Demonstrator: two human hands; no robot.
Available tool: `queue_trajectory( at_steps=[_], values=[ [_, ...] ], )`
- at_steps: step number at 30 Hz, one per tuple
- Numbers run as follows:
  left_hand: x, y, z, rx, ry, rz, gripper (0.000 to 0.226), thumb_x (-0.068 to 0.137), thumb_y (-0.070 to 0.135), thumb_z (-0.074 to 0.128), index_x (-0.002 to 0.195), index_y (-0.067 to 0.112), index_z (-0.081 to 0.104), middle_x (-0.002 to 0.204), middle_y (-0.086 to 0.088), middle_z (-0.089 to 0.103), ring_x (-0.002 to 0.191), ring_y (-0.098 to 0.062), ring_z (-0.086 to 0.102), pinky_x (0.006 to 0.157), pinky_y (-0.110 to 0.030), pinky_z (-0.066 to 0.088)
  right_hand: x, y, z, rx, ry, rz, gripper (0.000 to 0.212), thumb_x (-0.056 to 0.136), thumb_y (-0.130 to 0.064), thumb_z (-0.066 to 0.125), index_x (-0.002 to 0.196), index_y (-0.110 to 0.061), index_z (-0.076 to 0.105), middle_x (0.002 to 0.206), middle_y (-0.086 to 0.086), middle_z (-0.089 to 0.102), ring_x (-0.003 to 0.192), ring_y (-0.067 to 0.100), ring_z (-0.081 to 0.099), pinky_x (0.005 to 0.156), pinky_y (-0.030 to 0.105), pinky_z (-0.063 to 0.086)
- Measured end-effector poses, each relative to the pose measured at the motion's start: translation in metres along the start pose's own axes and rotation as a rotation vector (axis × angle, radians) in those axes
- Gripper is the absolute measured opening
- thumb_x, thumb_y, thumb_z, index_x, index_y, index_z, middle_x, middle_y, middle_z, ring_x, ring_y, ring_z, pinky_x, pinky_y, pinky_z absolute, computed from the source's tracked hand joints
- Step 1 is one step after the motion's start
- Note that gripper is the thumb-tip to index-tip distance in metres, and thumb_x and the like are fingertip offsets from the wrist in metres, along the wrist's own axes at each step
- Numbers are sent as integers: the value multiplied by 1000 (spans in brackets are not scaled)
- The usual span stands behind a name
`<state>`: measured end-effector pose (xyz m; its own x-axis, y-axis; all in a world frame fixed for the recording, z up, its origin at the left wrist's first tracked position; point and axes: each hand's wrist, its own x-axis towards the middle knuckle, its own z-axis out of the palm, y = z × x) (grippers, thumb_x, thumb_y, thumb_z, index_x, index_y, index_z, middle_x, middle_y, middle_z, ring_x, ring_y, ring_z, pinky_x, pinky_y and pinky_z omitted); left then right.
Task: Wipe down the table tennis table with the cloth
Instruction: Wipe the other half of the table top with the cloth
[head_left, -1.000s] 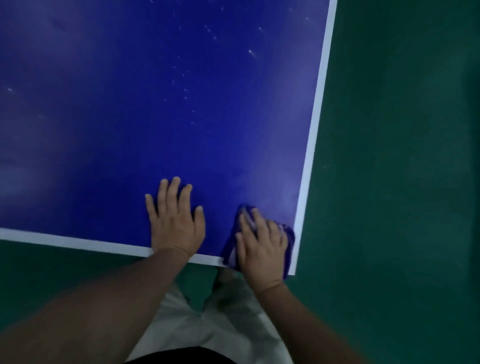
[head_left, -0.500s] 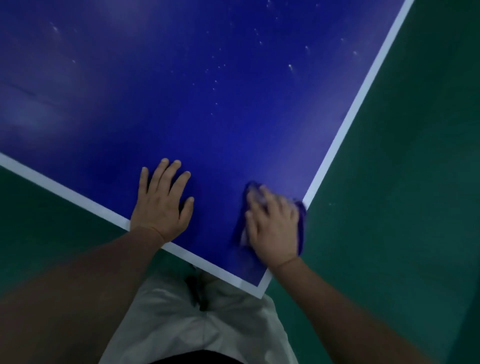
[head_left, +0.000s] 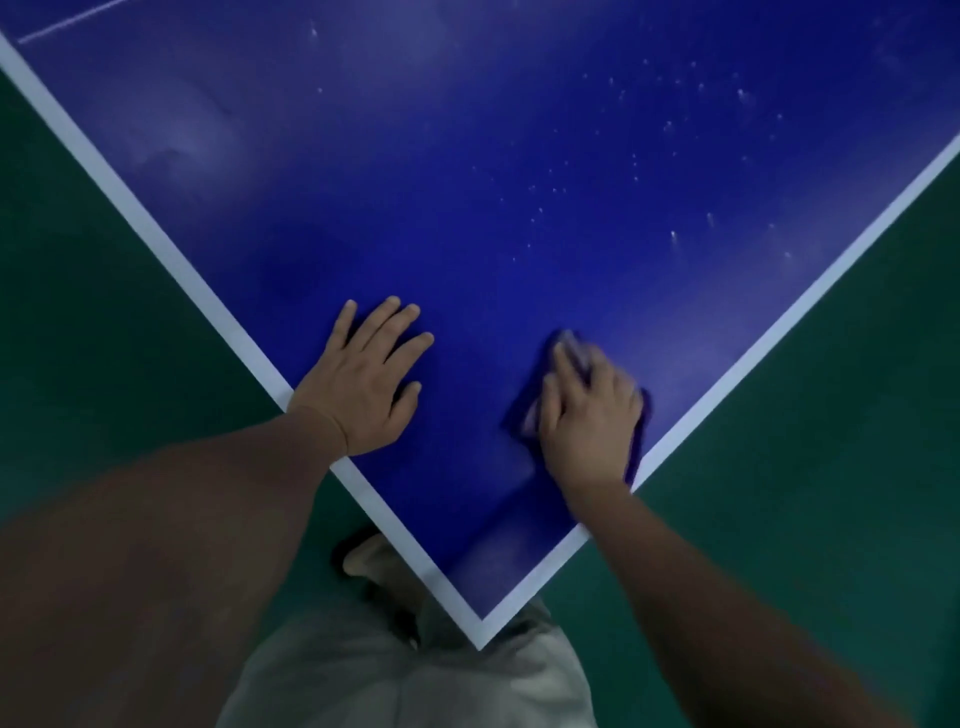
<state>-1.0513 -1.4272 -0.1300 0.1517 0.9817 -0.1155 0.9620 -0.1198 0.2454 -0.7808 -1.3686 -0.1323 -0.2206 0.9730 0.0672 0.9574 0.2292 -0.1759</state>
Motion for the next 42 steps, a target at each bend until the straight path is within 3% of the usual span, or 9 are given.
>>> queue_trajectory(
  at_steps=[4,10,18,24,30,33,35,38,42],
  values=[
    [1,-1,-1,-13,-7,6,65,95,44,25,149,14,45,163,-11,27,153,-28,16,122,-59,9,-86,-20,2,55,-87,-282,40,103,-41,46,138,-28,61,140,3,56,115,32,53,101,52,41],
    [0,-5,3,-1,-8,3,62,97,43,27,150,16,44,163,-10,26,154,-29,15,122,-59,10,-9,11,-7,135,-124,-654,35,103,-33,54,131,-17,68,129,12,62,104,36,60,89,52,44],
    [1,-6,7,-7,36,-14,55,97,38,36,146,18,49,161,-9,32,152,-28,20,122,-58,13,37,3,-29,254,-406,-535,53,92,-25,39,143,-22,57,140,9,53,122,34,49,106,54,37],
    [0,-2,6,22,21,-60,55,98,40,34,148,21,47,161,-5,31,153,-26,18,122,-57,16,69,25,-65,43,-660,-199,80,95,-37,59,161,-26,15,158,3,32,143,27,30,116,49,31],
    [0,-1,8,33,16,-104,56,98,42,32,150,25,44,164,1,19,154,-22,13,125,-50,8,125,47,-87,110,-909,-186,55,71,-60,80,83,-10,64,83,4,66,81,23,63,69,41,54],
    [-1,0,9,48,17,-117,57,97,42,33,150,25,43,164,1,19,154,-22,12,125,-48,5,136,58,-101,655,-1004,50,37,72,-53,84,91,-26,69,87,-1,74,77,16,71,56,29,55],
    [0,0,9,54,9,-118,57,96,42,33,150,25,42,164,0,22,154,-23,12,125,-49,6,131,66,-95,873,-953,267,33,80,-48,81,107,-35,68,104,-2,76,92,18,74,72,34,61],
    [1,-1,8,60,5,-117,58,96,42,34,151,24,42,164,-2,23,154,-24,13,124,-51,8,113,83,-86,619,-948,377,43,95,-45,65,128,-19,58,117,4,71,102,26,71,89,49,58],
    [0,0,9,65,17,-116,58,96,42,35,150,23,43,163,-4,26,154,-25,14,124,-51,8,104,101,-100,139,-823,11,50,92,-64,55,71,-19,58,64,-11,65,58,8,63,58,39,55]
  ],
)
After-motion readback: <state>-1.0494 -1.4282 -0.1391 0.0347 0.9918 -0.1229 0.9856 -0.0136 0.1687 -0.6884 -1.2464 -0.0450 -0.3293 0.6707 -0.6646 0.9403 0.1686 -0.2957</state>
